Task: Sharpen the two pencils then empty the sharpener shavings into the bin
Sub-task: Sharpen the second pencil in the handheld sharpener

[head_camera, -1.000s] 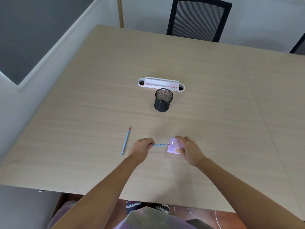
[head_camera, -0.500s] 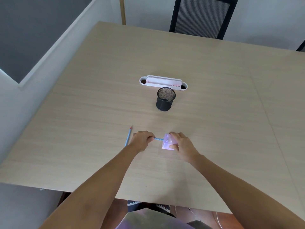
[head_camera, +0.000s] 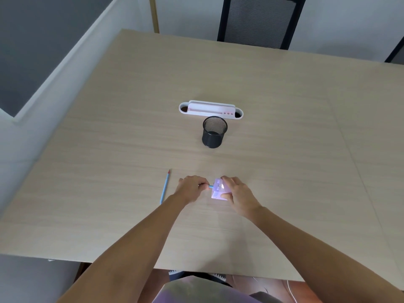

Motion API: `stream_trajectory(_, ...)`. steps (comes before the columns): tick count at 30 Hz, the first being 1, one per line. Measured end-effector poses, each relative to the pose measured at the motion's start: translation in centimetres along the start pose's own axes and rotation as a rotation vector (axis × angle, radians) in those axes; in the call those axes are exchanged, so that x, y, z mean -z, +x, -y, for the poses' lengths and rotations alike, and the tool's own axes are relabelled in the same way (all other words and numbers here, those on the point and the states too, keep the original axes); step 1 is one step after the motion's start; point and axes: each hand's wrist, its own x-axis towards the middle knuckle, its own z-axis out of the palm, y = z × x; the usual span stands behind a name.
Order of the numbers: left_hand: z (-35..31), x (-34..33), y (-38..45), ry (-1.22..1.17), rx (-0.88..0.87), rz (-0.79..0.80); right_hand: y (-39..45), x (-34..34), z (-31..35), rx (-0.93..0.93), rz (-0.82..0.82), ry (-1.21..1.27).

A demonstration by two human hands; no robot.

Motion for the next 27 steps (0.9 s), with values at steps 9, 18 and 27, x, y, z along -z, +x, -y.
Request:
stream_trajectory(9, -4.3, 0.6, -1.6, 0.145, -0.193, -0.075, -2.3, 1.3, -2.0, -0.089, -0.066, 0.224)
stream_trajectory(18, -9.5, -4.6, 0.7, 0.636, -0.016, -0.028, -2.4, -0.8, -3.0, -0.236, 0.043, 0.082)
stream_trajectory(27, -10.2, -4.9, 0.6, 0.675, 0.059, -0.06, -0.7, -2.3, -3.8, -0.21, 0.086, -0.06)
